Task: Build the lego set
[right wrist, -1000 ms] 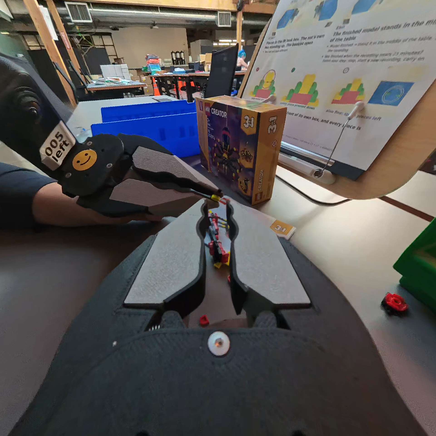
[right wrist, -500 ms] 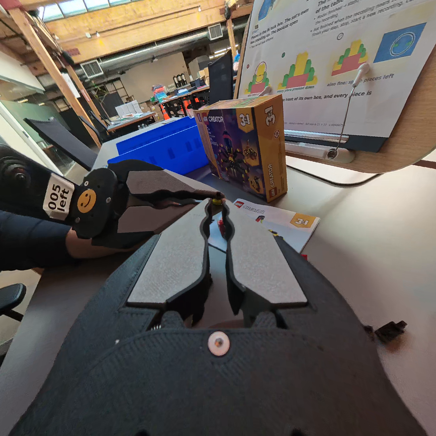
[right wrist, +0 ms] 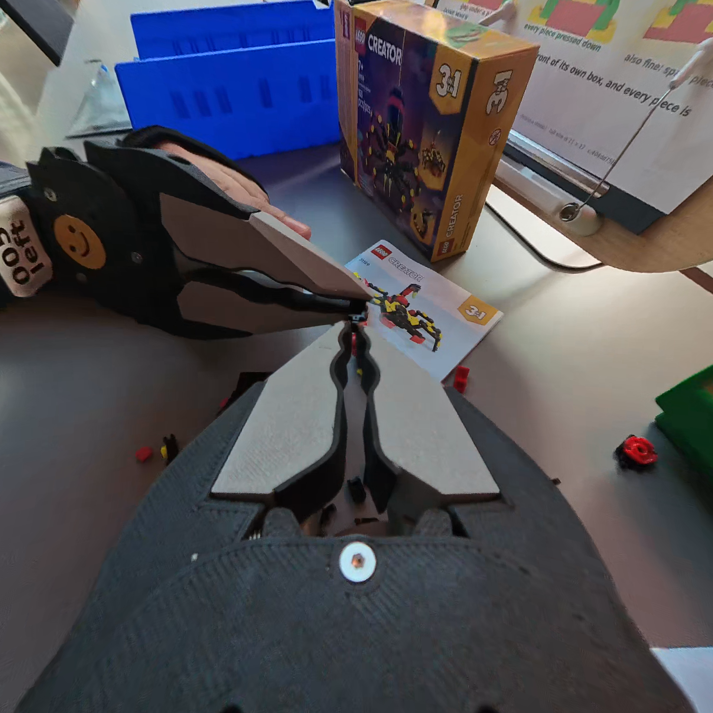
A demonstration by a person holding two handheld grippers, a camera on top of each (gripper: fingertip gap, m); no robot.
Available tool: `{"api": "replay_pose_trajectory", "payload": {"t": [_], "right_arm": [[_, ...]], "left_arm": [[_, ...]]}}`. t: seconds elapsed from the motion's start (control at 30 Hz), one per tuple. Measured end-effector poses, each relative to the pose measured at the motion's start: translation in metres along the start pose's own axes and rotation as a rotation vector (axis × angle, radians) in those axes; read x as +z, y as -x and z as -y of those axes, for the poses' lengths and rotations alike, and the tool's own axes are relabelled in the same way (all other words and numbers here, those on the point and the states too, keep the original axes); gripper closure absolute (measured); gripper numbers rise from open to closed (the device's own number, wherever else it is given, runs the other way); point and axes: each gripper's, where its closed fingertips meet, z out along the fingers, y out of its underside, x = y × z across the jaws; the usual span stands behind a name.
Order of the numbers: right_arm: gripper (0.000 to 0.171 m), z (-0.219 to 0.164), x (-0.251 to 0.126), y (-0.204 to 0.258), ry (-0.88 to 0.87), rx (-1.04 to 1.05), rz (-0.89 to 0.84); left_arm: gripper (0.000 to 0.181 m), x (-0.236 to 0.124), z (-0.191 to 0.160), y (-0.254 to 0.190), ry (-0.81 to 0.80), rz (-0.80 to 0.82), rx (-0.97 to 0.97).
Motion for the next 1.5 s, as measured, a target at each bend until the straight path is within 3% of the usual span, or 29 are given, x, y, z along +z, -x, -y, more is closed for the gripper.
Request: {"api": "replay_pose_trajectory", "payload": {"t": [0.27, 0.43, 0.67, 0.73, 0.9, 1.27, 1.5], "right_arm": [[0.171, -0.008, -0.001, -0.003, 0.06, -0.079, -0.049], [0.171, 0.007, -0.004, -0.008, -0.118, -0.026, -0.062], [0.168, 0.012, -0.003, -0.007, -0.215, 0.192, 0.076], [0.161, 0.014, -0.004, -0.006, -0.23, 0.201, 0.091], [0.171, 0.015, -0.004, -0.004, -0.237, 0.193, 0.092], [0.166, 0.019, -0.003, -0.004, -0.278, 0.291, 0.125], [0.167, 0.027, 0.001, -0.009, -0.354, 0.364, 0.049]], "left_arm": [[0.179, 0.004, 0.0, -0.008, 0.009, -0.016, 0.046], [0.179, 0.005, -0.001, -0.002, -0.026, -0.105, -0.354], [0.179, 0.003, 0.002, 0.0, -0.059, -0.159, -0.589], [0.179, 0.003, 0.001, 0.0, -0.064, -0.161, -0.6], [0.179, 0.002, 0.003, 0.002, -0.069, -0.137, -0.572], [0.179, 0.003, 0.004, 0.004, -0.051, -0.1, -0.535], [0.179, 0.005, -0.002, 0.012, 0.015, -0.027, -0.523]]}}
